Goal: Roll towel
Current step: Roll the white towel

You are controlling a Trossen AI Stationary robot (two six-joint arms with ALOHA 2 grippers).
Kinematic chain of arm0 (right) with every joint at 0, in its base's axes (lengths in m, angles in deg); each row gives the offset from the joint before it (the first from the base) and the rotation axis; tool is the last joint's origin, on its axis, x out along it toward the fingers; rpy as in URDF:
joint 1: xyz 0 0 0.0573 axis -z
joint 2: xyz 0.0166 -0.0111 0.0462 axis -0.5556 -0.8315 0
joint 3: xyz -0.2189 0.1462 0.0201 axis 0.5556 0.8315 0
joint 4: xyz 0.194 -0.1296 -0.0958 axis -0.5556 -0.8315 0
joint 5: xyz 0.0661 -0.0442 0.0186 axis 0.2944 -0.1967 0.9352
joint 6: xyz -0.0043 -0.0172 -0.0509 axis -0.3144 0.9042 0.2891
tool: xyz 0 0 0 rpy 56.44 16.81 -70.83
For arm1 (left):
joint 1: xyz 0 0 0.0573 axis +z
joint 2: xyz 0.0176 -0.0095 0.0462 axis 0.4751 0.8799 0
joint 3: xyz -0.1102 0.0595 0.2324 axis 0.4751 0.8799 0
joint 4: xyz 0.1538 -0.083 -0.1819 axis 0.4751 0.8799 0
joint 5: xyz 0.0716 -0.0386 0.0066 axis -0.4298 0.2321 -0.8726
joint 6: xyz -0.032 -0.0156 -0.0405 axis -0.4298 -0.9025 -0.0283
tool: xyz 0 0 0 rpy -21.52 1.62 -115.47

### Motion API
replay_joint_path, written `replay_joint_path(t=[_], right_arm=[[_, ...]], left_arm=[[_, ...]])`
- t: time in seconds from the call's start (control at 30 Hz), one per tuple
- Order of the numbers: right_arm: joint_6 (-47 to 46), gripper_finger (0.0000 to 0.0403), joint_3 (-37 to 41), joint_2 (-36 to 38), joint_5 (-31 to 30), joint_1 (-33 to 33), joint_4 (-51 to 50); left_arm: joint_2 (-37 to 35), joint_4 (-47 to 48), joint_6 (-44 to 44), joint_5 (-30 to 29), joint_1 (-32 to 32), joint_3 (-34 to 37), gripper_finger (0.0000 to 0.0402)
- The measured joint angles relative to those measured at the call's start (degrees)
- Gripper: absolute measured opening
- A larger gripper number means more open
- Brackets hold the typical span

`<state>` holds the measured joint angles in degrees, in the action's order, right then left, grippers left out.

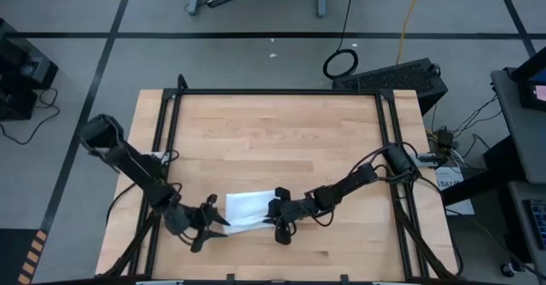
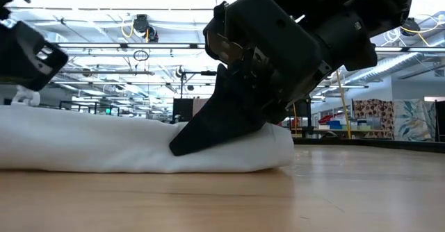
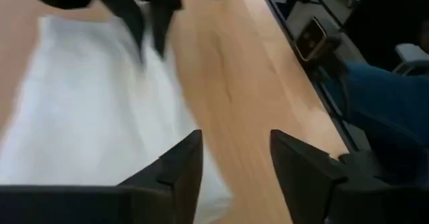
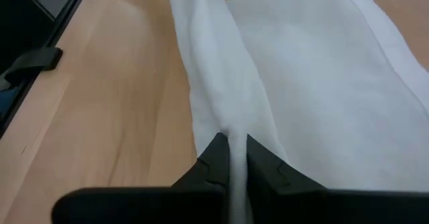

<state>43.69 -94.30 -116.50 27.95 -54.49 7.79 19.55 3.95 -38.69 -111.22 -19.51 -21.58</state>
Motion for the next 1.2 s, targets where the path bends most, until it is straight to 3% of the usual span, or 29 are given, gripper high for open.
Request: replay_joint_path(t=[0.2,0.4,0.7,0.93,1.2], right_arm=[[-1.9,0.0013,0.0,0.0,0.0,0.3,-0.3],[-3.1,0.0013,0.0,0.0,0.2,0.3,-0.7],[-4.3,0.0013,0.0,0.0,0.9,0.4,-1.5],[-4.4,0.0013,0.0,0.0,1.4,0.5,-1.7],[-5.8,0.0013,0.0,0.0,1.6,0.6,-1.9]], left_arm=[[8.6,-6.1,3.9,-3.8,-4.0,-1.3,0.0267],[15.5,-5.8,12.0,-15.1,-5.0,-4.4,0.0339],[19.5,-3.6,12.2,-16.5,-4.6,-5.0,0.0345],[16.7,-3.8,14.0,-22.8,-6.1,-5.0,0.0345],[17.2,-2.2,19.5,-21.7,-8.5,-6.8,0.0341]])
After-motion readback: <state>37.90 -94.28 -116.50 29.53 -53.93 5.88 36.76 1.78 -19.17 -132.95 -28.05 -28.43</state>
